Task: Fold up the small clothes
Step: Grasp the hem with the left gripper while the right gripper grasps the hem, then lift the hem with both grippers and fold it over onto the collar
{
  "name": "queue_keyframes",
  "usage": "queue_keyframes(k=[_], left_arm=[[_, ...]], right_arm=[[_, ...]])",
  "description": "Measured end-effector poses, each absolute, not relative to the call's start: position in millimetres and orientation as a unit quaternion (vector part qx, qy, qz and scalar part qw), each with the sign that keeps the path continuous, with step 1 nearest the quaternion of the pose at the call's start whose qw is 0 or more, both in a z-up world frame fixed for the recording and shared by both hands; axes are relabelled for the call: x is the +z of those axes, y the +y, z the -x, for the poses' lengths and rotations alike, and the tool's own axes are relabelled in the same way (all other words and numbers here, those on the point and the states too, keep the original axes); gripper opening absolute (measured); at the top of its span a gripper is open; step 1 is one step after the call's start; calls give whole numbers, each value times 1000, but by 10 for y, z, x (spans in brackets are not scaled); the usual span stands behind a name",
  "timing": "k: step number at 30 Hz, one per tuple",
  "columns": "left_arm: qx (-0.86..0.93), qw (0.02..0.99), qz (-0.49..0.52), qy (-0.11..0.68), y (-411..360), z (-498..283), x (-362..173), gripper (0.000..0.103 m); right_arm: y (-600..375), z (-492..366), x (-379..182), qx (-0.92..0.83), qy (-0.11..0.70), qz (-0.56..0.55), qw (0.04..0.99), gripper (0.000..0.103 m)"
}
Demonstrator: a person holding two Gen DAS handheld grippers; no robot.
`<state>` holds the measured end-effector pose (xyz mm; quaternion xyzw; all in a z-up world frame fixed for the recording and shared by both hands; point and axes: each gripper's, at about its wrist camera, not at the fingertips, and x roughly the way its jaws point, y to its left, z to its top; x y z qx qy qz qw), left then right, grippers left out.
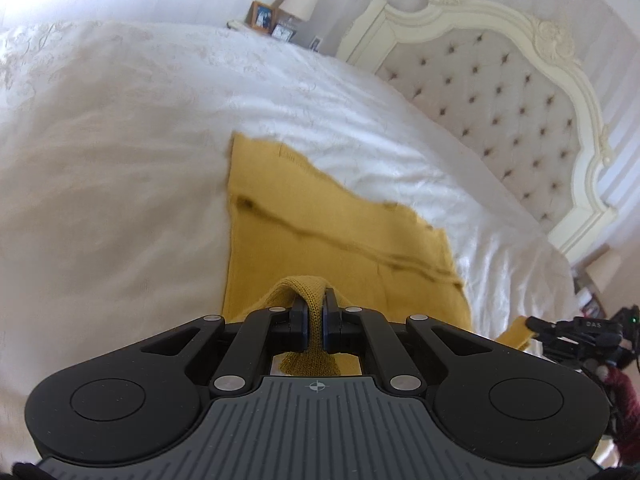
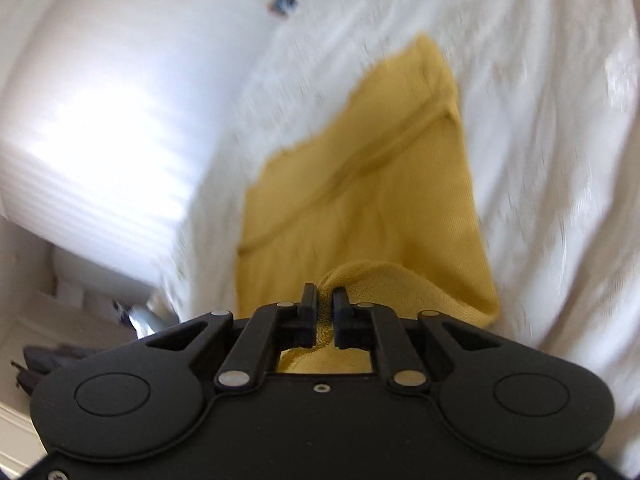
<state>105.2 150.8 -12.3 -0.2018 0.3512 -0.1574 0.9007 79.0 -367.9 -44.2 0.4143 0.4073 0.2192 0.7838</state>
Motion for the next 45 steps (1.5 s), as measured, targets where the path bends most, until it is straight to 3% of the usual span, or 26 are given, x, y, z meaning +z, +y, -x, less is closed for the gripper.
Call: queue_keyframes(k=[5,10,22,23,24,25,26,29,31,37,45], left_arm=[[-156,916,205,307,1511,-1481,105,6],[-152,924,204,286,1431,-2044,113,6],[-109,917,169,343,1209,-3127,-563,9],[-106,916,172,346,1222,-3176,-614,15],[-105,913,179,351,1238,-3229,-658,29],[-100,913,186,349,1263,-3256,-684,36],[-89,917,192,339,1297,-3267,-690,40],[-60,931,186,307,1357,-3227,-580,46],[-62,938,162,299,1328,-3140,-486,48],[-114,948,-5,297,828,-2646,-466,52],[-150,918,-86,358,419,-2510,-846,52]], right_arm=[[-3874,-1067,-230,209,302,-452,813,15],[-3916,-1594,-248,188,248,-469,827,15],[-3740,-2673,-906,92,266,-467,838,16],[-3742,-2692,-970,84,271,-465,838,18],[-3735,-2737,-1024,79,275,-465,838,23],[-3746,-2769,-1079,70,279,-466,837,23],[-3760,-2789,-1123,59,280,-467,837,27],[-3811,-2779,-1150,39,266,-462,845,59],[-3823,-2696,-1085,33,247,-448,859,64],[-3340,-2450,-654,74,267,-270,922,64],[-2359,-2304,-661,144,347,-47,925,64]])
